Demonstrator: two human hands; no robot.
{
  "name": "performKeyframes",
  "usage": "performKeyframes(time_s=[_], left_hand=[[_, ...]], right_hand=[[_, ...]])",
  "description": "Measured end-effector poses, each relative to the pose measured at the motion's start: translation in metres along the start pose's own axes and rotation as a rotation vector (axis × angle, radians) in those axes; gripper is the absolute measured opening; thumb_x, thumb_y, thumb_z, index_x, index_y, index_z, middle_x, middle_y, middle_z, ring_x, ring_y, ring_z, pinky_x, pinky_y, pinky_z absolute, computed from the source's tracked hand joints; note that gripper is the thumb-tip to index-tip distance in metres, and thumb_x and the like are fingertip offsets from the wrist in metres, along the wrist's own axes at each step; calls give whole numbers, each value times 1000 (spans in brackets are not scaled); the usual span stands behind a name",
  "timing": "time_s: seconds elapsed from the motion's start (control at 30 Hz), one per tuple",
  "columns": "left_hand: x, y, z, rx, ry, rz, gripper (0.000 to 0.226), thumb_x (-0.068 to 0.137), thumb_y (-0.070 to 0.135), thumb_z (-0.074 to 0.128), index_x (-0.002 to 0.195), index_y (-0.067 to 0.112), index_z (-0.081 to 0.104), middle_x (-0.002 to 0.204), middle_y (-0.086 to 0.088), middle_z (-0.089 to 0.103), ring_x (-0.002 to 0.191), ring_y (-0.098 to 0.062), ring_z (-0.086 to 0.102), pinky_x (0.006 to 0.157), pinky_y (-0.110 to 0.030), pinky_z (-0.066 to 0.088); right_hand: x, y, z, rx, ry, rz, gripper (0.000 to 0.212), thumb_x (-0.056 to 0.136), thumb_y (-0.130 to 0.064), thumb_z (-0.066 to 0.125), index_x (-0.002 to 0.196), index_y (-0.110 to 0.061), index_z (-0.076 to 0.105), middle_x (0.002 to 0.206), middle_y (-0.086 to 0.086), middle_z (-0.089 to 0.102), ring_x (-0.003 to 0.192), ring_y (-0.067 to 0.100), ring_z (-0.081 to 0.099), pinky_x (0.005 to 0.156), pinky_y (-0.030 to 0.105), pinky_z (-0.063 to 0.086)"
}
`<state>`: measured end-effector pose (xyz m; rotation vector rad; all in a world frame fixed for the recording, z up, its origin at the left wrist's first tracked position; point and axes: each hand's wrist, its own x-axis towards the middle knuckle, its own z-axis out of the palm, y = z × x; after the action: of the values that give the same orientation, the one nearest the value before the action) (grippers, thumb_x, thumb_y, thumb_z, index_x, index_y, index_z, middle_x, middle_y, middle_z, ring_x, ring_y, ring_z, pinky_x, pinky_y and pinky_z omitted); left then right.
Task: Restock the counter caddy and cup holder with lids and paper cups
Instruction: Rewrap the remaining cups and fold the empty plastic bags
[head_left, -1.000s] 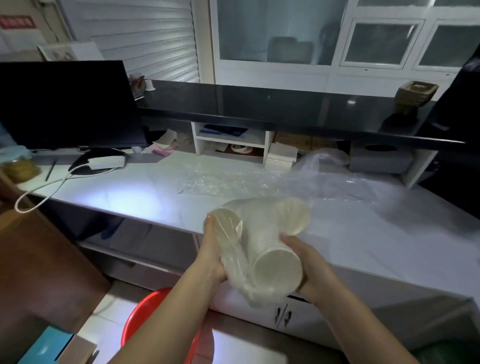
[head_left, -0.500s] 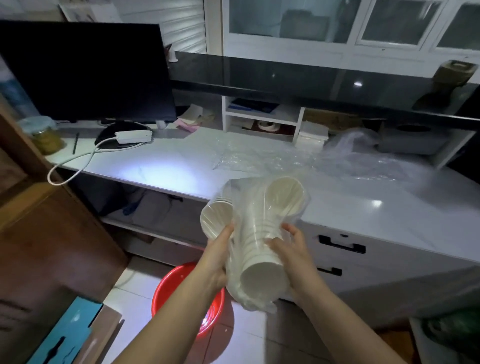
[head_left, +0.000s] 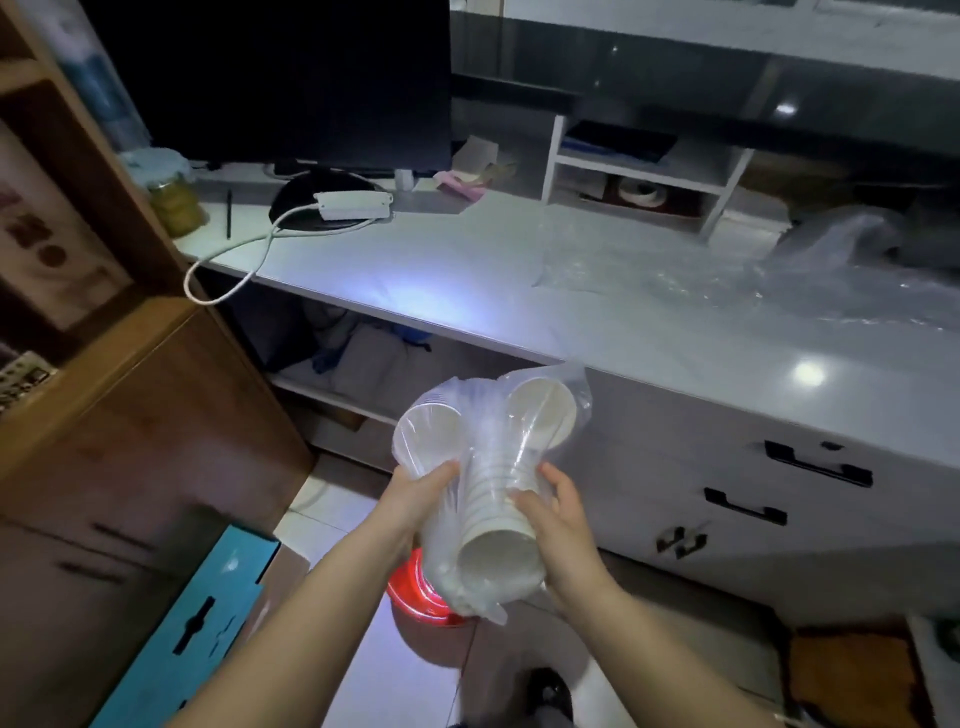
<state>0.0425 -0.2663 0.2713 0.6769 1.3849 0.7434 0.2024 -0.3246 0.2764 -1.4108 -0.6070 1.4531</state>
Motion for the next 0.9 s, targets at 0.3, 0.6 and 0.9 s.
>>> performKeyframes(time_s=[0.3,0.6,0.9], left_hand=[[82,-1,-23,210,8,-11,35,81,41,66,112,26,65,97,2,74,88,-16,71,79,-34,58],[204,-3,-11,353,6,68,41,73,64,59,97,32,71,95,7,75,93,-15,70,90,-39,54],[342,-43,16,331,101,-46,14,88,7,52,87,-4,61,84,-12,65,85,-25,61,73,-32,47]], right_hand=[[85,22,33,-131,28,10,64,78,-22,69,136,-23,42,136,-2,51,125,17,50,109,44,40],[217,62,48,-182,128,-108,53,85,-8,64,134,-16,46,134,-4,51,126,11,46,110,32,36],[342,96,25,-346,178,211,42,95,-26,54,125,4,57,120,20,61,114,32,57,87,31,44]])
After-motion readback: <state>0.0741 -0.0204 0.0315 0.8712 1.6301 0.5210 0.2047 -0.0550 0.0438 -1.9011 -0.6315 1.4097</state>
